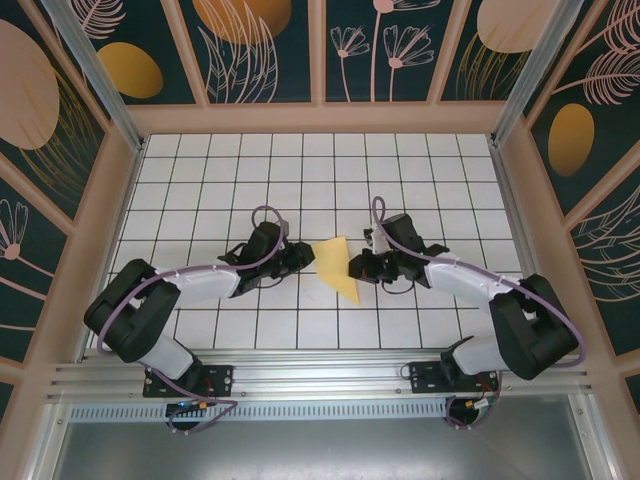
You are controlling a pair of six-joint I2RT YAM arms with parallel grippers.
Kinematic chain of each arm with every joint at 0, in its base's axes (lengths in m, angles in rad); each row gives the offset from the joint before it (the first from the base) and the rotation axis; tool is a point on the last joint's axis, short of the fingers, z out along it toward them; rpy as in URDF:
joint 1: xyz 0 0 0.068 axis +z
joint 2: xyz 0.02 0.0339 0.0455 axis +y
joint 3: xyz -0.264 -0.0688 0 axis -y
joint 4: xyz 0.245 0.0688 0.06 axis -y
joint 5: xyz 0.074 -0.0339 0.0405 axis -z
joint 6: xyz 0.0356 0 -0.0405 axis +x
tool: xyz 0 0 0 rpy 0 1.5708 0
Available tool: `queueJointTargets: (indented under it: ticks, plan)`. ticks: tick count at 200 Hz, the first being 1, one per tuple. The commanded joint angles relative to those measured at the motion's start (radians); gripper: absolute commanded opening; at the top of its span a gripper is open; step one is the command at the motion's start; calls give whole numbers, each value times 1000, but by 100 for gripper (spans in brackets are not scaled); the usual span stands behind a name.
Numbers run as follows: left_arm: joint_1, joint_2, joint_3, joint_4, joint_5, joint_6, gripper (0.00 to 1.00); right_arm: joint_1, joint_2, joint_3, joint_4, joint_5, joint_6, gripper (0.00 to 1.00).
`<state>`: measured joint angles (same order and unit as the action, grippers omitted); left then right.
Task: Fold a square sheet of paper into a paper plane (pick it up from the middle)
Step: Turn over the square sheet of paper at the center of the table, then fold the wing for the fifth time at the center of the table.
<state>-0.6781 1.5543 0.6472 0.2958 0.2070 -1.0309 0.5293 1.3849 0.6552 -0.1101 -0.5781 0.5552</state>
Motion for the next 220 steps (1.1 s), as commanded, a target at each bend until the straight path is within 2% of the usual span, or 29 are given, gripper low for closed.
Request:
queueJointTargets:
  ticks: [1, 44, 72, 109, 129, 148, 189, 220]
  plan:
    - [-18, 23, 19, 28, 36, -17, 42, -26, 45, -15, 59, -46, -39, 8]
    - [-34, 51, 21, 57, 52, -49, 44, -96, 157, -39, 148, -98, -42, 8]
    - [-36, 53, 31, 40, 43, -49, 46, -110, 208, -49, 178, -78, -37, 7]
    - [-37, 53, 45, 20, 33, -40, 47, -143, 167, -51, 160, -53, -47, 9]
    - [-37, 62, 47, 22, 35, -47, 50, -144, 155, -42, 144, -105, -60, 10]
    - [-37, 54, 42, 19, 17, -56, 50, -145, 126, -40, 128, -66, -55, 11]
    - [-36, 36, 42, -10, -26, -62, 51, -125, 33, -34, 121, -132, -49, 13]
    - [-36, 52, 48, -2, -15, -59, 52, -93, 87, -30, 142, -183, -63, 12]
